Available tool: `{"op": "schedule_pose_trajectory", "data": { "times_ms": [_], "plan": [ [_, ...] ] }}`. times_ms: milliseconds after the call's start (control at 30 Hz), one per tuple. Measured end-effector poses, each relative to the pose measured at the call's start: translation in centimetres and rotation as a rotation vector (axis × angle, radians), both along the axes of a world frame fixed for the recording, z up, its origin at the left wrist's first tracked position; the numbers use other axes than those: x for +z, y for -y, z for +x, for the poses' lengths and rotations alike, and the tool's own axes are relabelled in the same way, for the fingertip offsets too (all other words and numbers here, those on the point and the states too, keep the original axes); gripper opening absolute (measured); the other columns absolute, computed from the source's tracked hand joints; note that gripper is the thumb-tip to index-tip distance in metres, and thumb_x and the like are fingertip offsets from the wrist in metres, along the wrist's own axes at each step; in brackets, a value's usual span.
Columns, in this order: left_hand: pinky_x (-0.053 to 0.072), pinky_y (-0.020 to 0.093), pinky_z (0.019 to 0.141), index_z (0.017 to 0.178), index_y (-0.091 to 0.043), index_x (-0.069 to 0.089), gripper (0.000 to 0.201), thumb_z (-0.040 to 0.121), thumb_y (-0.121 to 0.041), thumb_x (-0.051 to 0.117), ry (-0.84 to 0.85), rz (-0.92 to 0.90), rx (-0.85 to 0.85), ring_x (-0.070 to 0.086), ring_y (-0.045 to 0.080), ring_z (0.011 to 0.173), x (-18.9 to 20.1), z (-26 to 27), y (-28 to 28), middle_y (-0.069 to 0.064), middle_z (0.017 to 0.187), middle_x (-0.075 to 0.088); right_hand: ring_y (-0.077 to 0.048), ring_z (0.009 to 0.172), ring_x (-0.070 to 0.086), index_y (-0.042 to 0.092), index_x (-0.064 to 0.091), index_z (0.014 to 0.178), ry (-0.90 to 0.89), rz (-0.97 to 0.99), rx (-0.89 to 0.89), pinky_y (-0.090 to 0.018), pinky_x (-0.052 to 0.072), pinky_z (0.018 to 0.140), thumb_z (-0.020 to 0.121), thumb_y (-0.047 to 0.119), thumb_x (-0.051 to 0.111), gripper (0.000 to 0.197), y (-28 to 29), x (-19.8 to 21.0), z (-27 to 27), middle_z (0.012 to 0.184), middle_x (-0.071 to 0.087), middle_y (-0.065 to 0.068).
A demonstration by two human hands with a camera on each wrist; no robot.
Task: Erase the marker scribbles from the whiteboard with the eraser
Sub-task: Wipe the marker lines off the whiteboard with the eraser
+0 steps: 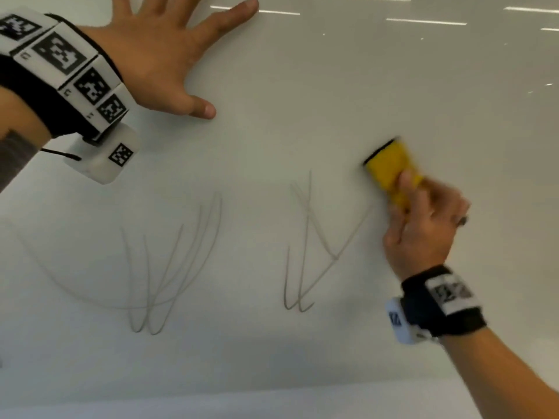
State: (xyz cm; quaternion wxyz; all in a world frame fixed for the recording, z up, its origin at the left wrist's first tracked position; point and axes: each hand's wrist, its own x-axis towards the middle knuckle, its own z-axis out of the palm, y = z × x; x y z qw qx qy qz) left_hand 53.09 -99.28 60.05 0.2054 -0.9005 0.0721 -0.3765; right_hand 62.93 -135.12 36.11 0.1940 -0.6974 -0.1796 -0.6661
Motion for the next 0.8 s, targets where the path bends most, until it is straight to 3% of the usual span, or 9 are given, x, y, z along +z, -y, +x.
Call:
{"op": "schedule_pose_trajectory", "data": {
  "times_ms": [100,200,300,400,500,567,600,667,800],
  "plan": [
    [0.012,0.074,0.107,0.149,-0.056,-0.014,0.129,0.066,-0.047,0.084,0.001,-0.022,-0.005,0.007,0.037,0.150,-0.1,-0.1,0.0,0.006,0.164,0.003,-0.036,0.090,0.055,0.024,0.047,0.144,-0.117,-0.396,0.051,-0.042,0.038,0.080,0.081,-0.001,0.055,0.068,-3.3,-13.7,-2.4,0.121,0.051,-0.018],
    [0.011,0.073,0.107,0.149,-0.056,-0.014,0.128,0.066,-0.049,0.083,0.005,-0.022,-0.009,0.008,0.037,0.150,-0.1,-0.2,0.0,0.006,0.164,0.005,-0.036,0.093,0.058,0.025,0.058,0.135,-0.203,-0.729,0.046,-0.047,0.052,0.073,0.098,0.006,0.038,0.047,-3.2,-21.5,-4.3,0.124,0.056,-0.016],
    [0.013,0.073,0.107,0.149,-0.056,-0.014,0.126,0.067,-0.050,0.082,0.019,-0.019,0.004,0.009,0.037,0.149,-0.2,-0.2,0.0,0.006,0.164,0.006,-0.034,0.094,0.057,0.027,0.066,0.130,-0.122,-0.754,0.103,-0.046,0.053,0.075,0.100,0.008,0.046,0.040,-2.5,-16.5,-3.3,0.118,0.065,-0.013],
    [0.019,0.071,0.106,0.150,-0.055,-0.010,0.124,0.068,-0.047,0.082,0.030,-0.034,-0.006,0.014,0.039,0.148,-0.5,-0.1,0.1,0.005,0.164,0.008,-0.039,0.086,0.063,0.025,0.063,0.132,0.051,-0.476,0.066,-0.043,0.047,0.076,0.082,-0.003,0.065,0.057,-3.1,-6.2,-1.9,0.120,0.061,-0.015],
    [0.030,0.067,0.103,0.153,-0.050,-0.004,0.120,0.069,-0.045,0.082,0.004,-0.049,-0.037,0.024,0.042,0.143,-0.3,0.0,0.0,0.013,0.162,0.016,-0.045,0.089,0.059,0.021,0.063,0.133,0.067,-0.228,0.067,-0.037,0.037,0.086,0.088,0.004,0.064,0.048,-4.2,3.8,-1.2,0.118,0.060,-0.022],
    [0.034,0.065,0.102,0.153,-0.049,-0.003,0.118,0.069,-0.047,0.080,-0.008,-0.050,-0.049,0.028,0.043,0.141,-0.1,0.1,0.0,0.015,0.161,0.020,-0.045,0.092,0.056,0.018,0.065,0.133,0.021,-0.100,0.119,-0.027,0.030,0.093,0.092,0.010,0.063,0.042,-5.5,7.1,-1.3,0.117,0.058,-0.024],
    [0.033,0.065,0.103,0.153,-0.049,-0.004,0.118,0.069,-0.048,0.079,-0.013,-0.050,-0.050,0.027,0.043,0.142,-0.1,0.1,-0.1,0.015,0.161,0.018,-0.045,0.093,0.056,0.017,0.064,0.134,0.023,-0.070,0.118,-0.028,0.030,0.093,0.092,0.010,0.062,0.043,-6.4,6.8,-1.4,0.117,0.058,-0.025],
    [0.028,0.067,0.105,0.153,-0.050,-0.006,0.118,0.071,-0.048,0.079,-0.016,-0.055,-0.047,0.022,0.041,0.145,-0.3,0.1,-0.2,0.010,0.164,0.012,-0.043,0.092,0.056,0.017,0.061,0.137,0.055,-0.135,0.095,-0.040,0.036,0.088,0.087,0.005,0.064,0.051,-7.9,2.0,-1.9,0.116,0.059,-0.025],
    [0.013,0.072,0.108,0.149,-0.055,-0.013,0.121,0.070,-0.053,0.078,0.018,-0.014,-0.020,0.008,0.035,0.150,-0.4,0.0,-0.1,0.003,0.165,0.003,-0.034,0.095,0.055,0.026,0.060,0.134,-0.101,-0.603,0.117,-0.046,0.048,0.075,0.081,-0.001,0.058,0.060,-8.4,-14.9,-4.3,0.126,0.054,-0.012]
  ]
}}
